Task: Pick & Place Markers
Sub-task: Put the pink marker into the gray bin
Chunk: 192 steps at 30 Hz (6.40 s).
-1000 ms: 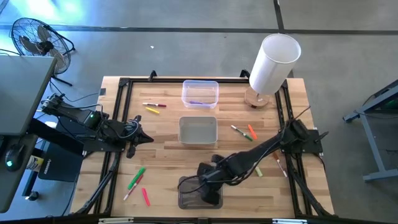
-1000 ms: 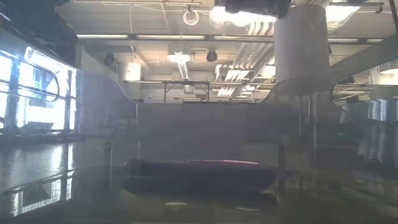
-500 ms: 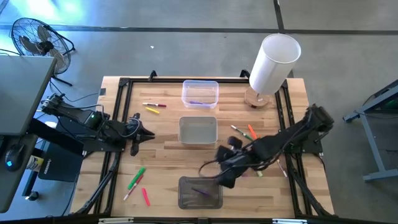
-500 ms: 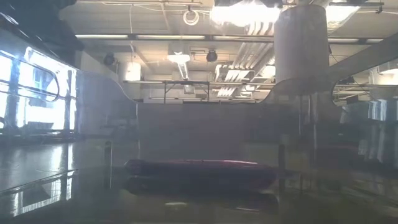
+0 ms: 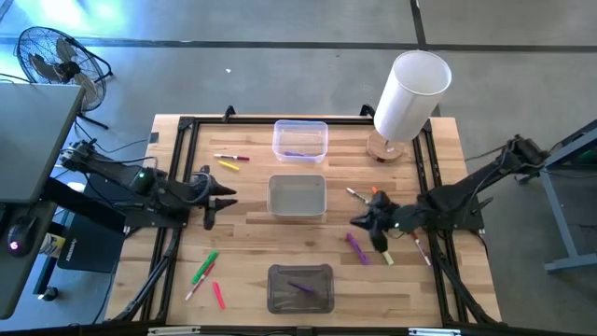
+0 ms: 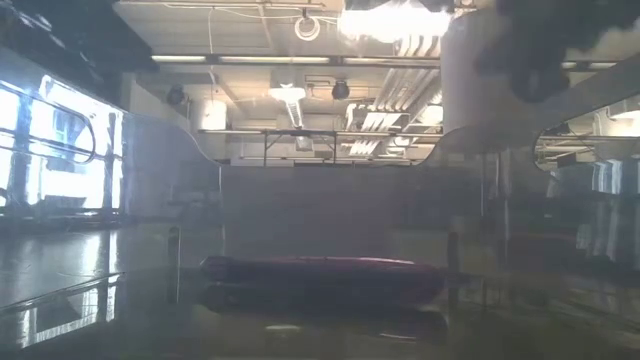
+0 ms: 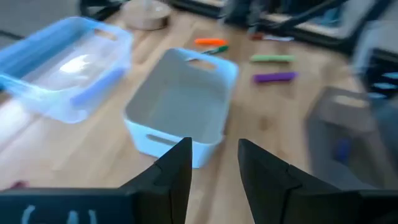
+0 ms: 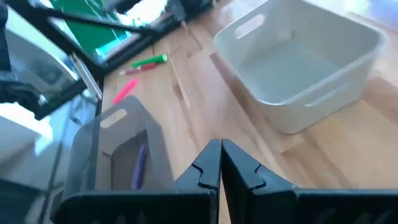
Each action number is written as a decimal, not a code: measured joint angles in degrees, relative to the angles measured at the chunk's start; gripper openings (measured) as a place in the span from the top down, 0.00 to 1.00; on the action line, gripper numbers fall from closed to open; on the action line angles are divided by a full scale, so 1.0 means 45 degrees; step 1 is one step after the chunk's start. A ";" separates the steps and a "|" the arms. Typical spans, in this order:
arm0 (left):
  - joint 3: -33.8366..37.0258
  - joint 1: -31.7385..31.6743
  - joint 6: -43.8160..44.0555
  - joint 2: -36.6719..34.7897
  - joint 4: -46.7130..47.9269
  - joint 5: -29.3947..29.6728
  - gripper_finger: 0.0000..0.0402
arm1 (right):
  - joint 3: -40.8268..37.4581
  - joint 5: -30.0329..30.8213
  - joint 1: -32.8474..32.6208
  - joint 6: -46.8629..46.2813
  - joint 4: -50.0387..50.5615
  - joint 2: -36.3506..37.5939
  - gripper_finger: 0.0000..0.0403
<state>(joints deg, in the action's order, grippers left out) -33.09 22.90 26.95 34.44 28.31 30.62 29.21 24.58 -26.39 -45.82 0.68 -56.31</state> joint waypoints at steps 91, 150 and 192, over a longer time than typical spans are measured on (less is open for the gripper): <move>-0.4773 0.8262 2.1989 1.3862 0.2557 -0.9527 0.70 | -0.4535 -0.6926 0.6207 0.4504 -0.4006 0.5678 1.00; -0.4889 0.7746 2.2700 1.4979 0.1577 -0.9361 0.95 | -0.4532 -0.7164 0.6203 0.4861 -0.3817 0.5673 1.00; -1.0723 0.3599 1.5794 1.3687 1.0599 -0.4981 0.96 | -0.4532 -0.7645 0.6203 0.5342 -0.3646 0.5683 1.00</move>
<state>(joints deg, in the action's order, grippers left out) -81.34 39.09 98.02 96.03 76.01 8.21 8.82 -9.82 1.52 -21.78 -15.73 -30.74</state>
